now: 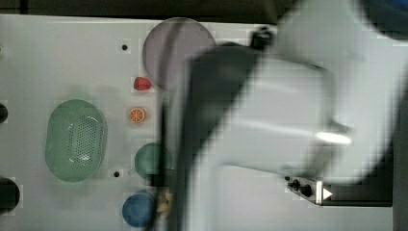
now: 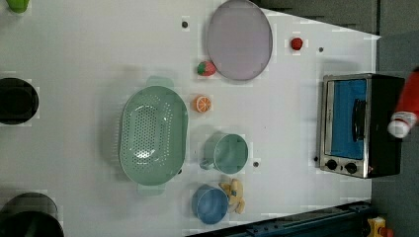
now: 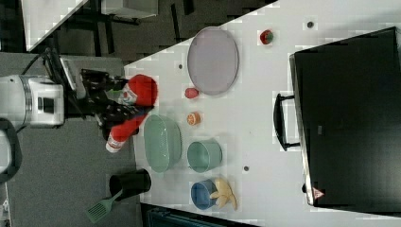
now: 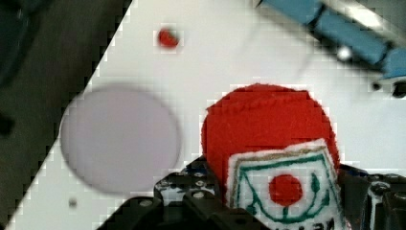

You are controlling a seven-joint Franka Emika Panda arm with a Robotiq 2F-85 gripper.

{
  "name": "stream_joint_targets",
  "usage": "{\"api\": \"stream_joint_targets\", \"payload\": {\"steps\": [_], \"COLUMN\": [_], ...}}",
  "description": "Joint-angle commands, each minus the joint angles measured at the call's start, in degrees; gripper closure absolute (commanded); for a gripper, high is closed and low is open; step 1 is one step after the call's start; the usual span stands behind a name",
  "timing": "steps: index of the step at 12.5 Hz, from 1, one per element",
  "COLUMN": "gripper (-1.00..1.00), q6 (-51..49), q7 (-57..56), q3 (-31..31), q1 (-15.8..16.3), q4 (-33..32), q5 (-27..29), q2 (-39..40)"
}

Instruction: Pick Ketchup from oven and place it on table.

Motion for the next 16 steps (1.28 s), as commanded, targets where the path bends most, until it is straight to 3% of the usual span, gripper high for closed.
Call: {"api": "stream_joint_targets", "payload": {"steps": [1,5,10,13,14,16], "gripper": [-0.27,-0.27,-0.27,-0.27,-0.33,-0.74], "q6": [-0.8,6.7,27.1,38.2,41.0,43.8], "q7": [-0.6,-0.3,-0.3,-0.1,0.4,0.6], "q3": [4.6,6.1,4.7,4.7,4.8,4.8], "q1": [1.7,2.0,1.8,1.8,1.8,1.8], "q4": [-6.7,-18.2,-35.8,-41.6,-42.4,-43.2], "q5": [-1.1,-2.8,-2.8,-2.8,-2.7,-2.7], "q2": [0.8,0.8,2.3,5.9,7.5,10.7]}}
